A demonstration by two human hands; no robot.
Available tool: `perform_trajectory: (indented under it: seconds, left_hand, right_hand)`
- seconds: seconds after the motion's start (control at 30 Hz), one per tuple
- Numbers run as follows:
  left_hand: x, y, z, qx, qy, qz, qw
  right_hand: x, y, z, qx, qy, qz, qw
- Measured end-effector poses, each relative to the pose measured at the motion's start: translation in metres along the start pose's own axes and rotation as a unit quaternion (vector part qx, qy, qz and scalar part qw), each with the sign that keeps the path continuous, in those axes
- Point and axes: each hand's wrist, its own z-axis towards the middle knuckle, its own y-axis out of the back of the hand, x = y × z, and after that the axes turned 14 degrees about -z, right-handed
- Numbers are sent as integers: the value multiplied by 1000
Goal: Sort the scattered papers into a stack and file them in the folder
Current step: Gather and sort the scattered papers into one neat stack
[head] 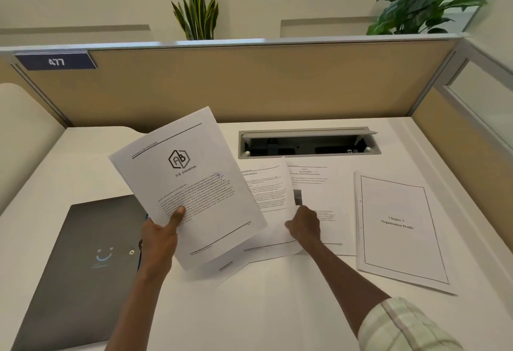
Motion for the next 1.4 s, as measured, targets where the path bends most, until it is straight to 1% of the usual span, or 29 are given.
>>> perform_trajectory:
  seconds: [0.1,0.17,0.23,0.3,0.4,0.5,0.57,0.63,0.73,0.9,1.0,1.1,1.23,1.33,1.4]
  left_hand:
    - [0,-1,0,-6,-1,8,1000]
    - [2,-1,2,-8,1,14,1000]
    - [4,-2,3,-6,4,20,1000]
    - [5,-7,3,2,8,24,1000]
    - [4,-18,2,13,11,28,999]
    - [4,-24,2,21,14,37,999]
    - [4,-23,1,21,16,41,999]
    - [5,-22,1,18,19,49,998]
    - [5,-21,1,19,19,55,998]
    - [6,-20,2,22,21,68,997]
    - [9,-21,4,17,19,85,996]
    - [11,-21,5,1,12,102,995]
    - [12,-21,8,-57,11,119,991]
    - [11,-21,9,-63,16,129,989]
    - [10,-22,10,-58,20,132,989]
  right_hand:
    - [-16,8,3,-50,-28,22,998]
    - [-29,14,6,-88,-42,-11,995]
    - [-42,20,11,-103,-52,-49,992]
    - [-54,24,16,-97,-62,-83,990]
    - [-65,25,23,-59,-70,-124,988]
    - [-67,27,30,-31,-76,-139,987]
    - [-66,33,37,-14,-87,-136,987]
    - [-67,39,44,-2,-89,-109,990]
    - [-75,42,50,-6,-51,-55,997]
    - [-80,39,40,-91,-27,-16,995]
    - [-79,41,32,-155,14,-14,988]
    - [-73,51,26,-223,59,-23,973]
    - [-54,79,12,-301,103,-54,946]
    - [-36,108,-7,-352,116,-65,926]
    - [-23,127,-22,-377,137,-48,915]
